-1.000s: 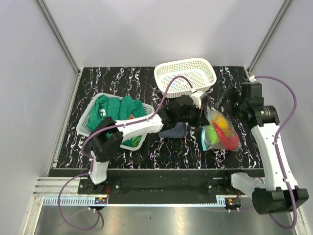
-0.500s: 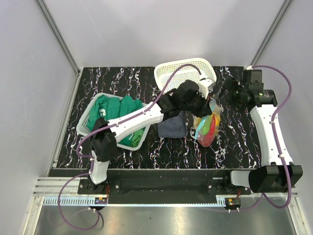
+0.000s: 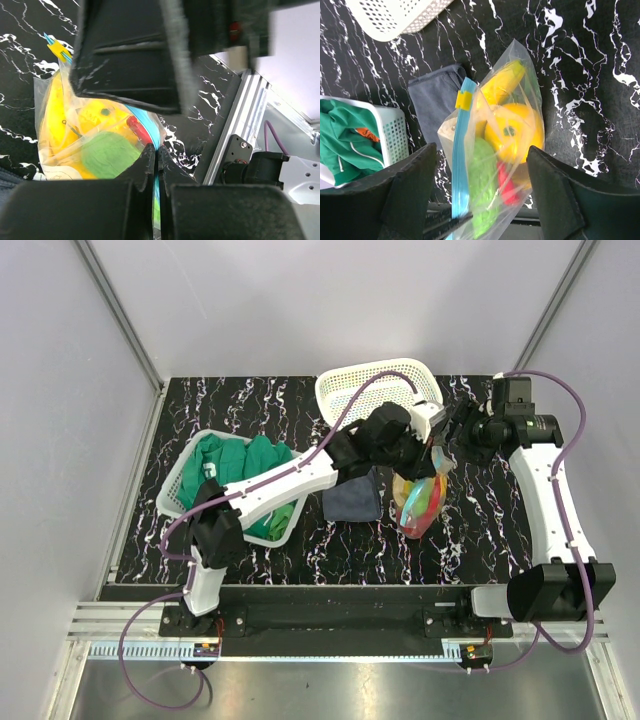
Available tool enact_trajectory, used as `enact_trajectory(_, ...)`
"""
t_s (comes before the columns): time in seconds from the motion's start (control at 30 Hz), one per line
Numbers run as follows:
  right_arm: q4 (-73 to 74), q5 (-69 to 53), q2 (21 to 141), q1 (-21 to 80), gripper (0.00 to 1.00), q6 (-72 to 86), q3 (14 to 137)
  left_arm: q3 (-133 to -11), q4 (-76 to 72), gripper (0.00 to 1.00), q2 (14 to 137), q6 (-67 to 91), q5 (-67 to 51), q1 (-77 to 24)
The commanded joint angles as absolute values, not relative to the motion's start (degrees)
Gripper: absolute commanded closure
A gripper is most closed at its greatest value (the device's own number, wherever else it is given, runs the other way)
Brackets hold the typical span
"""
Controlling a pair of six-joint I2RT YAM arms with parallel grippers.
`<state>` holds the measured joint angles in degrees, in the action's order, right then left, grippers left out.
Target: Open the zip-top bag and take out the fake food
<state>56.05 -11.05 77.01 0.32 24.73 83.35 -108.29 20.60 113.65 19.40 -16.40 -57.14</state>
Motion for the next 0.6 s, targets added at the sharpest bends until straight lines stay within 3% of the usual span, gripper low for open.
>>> enact_trajectory(0.0, 56.3, -12.3, 78.2, 0.4, 0.23, 22.6, 86.4, -111.6, 18.7, 1.00, 114.0, 18.6, -18.6, -57.9)
enact_trajectory(0.17, 54.7, -13.4, 78.9, 0.4, 0.33, 22.8, 85.5, -111.7, 19.2, 1.00, 114.0, 18.2, -18.8, -58.6)
enact_trajectory(0.3, 53.2, -14.7, 79.2, 0.4, 0.62, 23.6, 84.2, -111.7, 19.4, 1.00, 114.0, 17.9, -18.7, -59.1)
enact_trajectory(0.43, 50.9, -15.3, 78.3, 0.4, 0.76, 24.8, 82.1, -110.9, 19.9, 1.00, 113.4, 17.6, -18.2, -59.2)
enact_trajectory(0.53, 51.2, -14.8, 77.3, 0.4, 1.00, 25.5, 81.9, -109.8, 20.3, 1.00, 112.4, 17.1, -16.4, -59.2)
enact_trajectory(0.57, 51.2, -14.7, 76.7, 0.3, 1.00, 25.7, 82.0, -109.3, 20.5, 1.00, 111.5, 16.7, -15.6, -59.2)
